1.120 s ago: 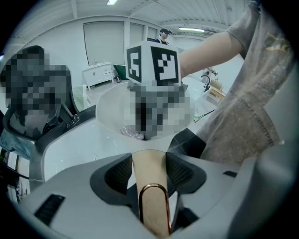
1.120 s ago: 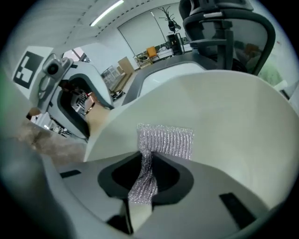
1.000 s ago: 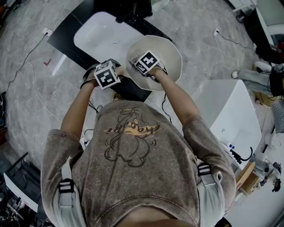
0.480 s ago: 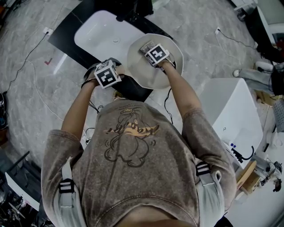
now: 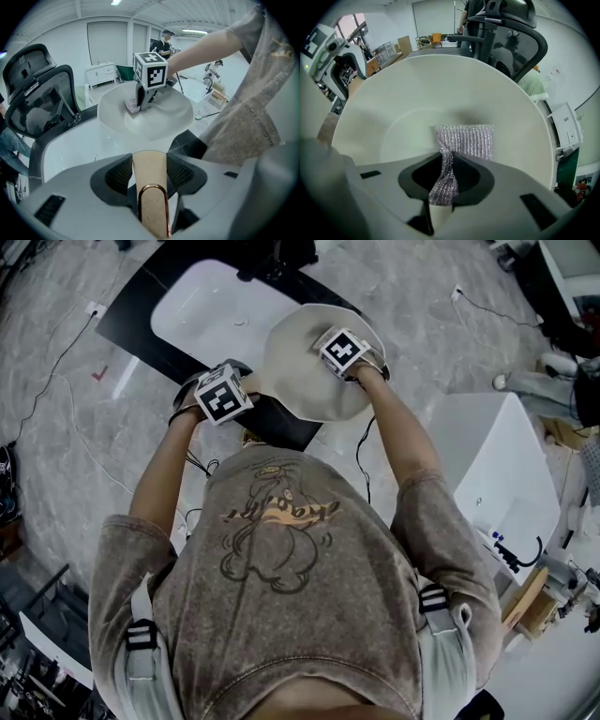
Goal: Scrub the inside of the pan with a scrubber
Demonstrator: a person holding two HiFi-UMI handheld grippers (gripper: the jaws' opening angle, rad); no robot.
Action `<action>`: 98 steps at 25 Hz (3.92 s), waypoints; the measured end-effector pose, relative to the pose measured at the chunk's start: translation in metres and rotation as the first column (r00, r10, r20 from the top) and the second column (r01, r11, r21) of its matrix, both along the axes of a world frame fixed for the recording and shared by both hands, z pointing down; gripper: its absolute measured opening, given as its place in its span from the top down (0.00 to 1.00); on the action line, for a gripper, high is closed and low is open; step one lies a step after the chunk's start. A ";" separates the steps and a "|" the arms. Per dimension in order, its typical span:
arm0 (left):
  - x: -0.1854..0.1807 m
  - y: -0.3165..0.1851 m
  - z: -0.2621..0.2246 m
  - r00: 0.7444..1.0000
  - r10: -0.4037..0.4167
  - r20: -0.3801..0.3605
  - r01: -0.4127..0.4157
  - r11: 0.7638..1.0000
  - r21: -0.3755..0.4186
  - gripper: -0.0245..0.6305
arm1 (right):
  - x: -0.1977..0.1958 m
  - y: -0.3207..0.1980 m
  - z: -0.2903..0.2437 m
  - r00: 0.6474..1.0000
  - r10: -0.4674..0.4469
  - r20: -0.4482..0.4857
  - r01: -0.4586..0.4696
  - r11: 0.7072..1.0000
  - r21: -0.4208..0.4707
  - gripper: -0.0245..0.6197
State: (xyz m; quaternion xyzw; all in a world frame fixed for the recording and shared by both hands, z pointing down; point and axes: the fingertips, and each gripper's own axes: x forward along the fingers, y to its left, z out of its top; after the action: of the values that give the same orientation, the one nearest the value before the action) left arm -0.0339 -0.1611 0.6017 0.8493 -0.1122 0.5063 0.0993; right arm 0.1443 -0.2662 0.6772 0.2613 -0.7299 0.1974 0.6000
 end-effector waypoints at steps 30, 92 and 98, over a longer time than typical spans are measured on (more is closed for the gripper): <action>0.004 -0.004 -0.002 1.000 -0.015 0.023 0.015 1.000 0.001 0.59 | -0.074 0.121 -0.002 0.960 0.063 0.273 0.069 0.891 -0.448 0.83; -0.001 -0.062 -0.197 0.581 -0.237 -0.778 0.662 0.694 0.283 0.94 | -0.044 0.058 -0.280 0.558 -0.096 0.825 -0.655 0.560 0.508 0.84; -0.002 -0.060 -0.195 0.571 -0.253 -0.781 0.671 0.692 0.266 0.94 | -0.047 0.060 -0.278 0.563 -0.099 0.821 -0.648 0.564 0.513 0.84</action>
State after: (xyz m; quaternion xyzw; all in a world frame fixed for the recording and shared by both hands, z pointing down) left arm -0.0355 -0.2208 0.4065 0.8999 -0.4324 0.0501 0.0263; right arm 0.0971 -0.2065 0.3997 0.5051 -0.8612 0.0566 -0.0008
